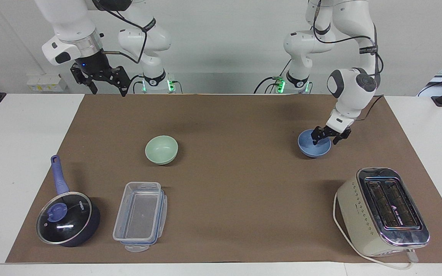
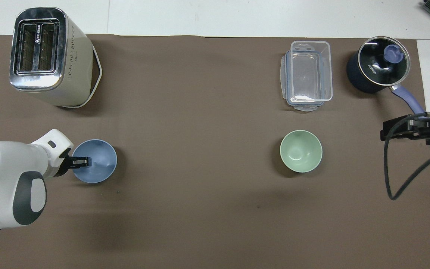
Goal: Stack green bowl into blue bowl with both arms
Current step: 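Close the left gripper on the blue bowl rim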
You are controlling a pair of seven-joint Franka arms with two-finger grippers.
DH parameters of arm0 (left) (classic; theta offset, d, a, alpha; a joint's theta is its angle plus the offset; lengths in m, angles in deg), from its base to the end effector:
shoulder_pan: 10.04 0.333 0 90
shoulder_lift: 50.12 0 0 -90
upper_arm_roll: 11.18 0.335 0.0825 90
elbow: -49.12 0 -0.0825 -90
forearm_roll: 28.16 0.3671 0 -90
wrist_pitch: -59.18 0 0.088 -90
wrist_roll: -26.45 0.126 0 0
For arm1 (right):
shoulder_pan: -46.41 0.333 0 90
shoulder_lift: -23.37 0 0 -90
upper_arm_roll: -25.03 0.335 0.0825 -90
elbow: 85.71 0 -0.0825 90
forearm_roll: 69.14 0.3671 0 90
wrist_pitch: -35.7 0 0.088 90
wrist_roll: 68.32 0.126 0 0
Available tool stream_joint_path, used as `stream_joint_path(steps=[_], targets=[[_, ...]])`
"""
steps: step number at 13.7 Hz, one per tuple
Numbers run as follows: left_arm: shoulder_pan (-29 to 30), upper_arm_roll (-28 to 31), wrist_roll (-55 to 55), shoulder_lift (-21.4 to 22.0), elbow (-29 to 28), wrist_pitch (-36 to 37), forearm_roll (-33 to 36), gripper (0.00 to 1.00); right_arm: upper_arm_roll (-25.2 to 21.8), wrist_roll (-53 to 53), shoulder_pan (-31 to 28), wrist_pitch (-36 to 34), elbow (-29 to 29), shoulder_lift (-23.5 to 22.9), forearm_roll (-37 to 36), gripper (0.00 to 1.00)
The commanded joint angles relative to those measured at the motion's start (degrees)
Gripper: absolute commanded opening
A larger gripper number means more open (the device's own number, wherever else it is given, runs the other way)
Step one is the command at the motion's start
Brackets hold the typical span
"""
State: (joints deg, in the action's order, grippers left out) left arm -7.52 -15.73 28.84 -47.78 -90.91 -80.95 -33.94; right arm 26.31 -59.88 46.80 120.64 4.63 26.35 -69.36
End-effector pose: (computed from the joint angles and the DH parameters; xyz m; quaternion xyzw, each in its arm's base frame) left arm 0.4699 -0.0180 0.3330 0.9993 -0.0005 0.0214 0.0315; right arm 0.5103 0.0147 0.6415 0.9980 -0.0592 -0.0208 0.0043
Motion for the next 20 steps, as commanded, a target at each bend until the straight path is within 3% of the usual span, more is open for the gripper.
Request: stream_joint_path(steps=[1,5,13,17,20], targets=[[-0.85,0.77,0.33,0.56,-0.69,0.03,-0.89,0.00,0.22,0.88,-0.75,1.37,1.68,1.24,1.37,1.00],[-0.67,0.77,0.33,0.56,1.41,2.48,-0.89,0.00,0.22,1.06,-0.75,1.37,1.68,1.24,1.37,1.00],[-0.67,0.77,0.33,2.76,15.82,23.39,-4.14,0.00,0.04,0.88,-0.75,1.19,1.68,1.24,1.37,1.00],[-1.02,0.25,0.95,3.02,18.03,25.08,-8.00,0.00,0.04,0.62,-0.75,1.19,1.59,1.24,1.28,1.00],[-5.40,0.07,1.39,3.55,17.60,24.21,-9.77,0.00,0.04,1.06,-0.75,1.37,1.59,1.24,1.37,1.00]])
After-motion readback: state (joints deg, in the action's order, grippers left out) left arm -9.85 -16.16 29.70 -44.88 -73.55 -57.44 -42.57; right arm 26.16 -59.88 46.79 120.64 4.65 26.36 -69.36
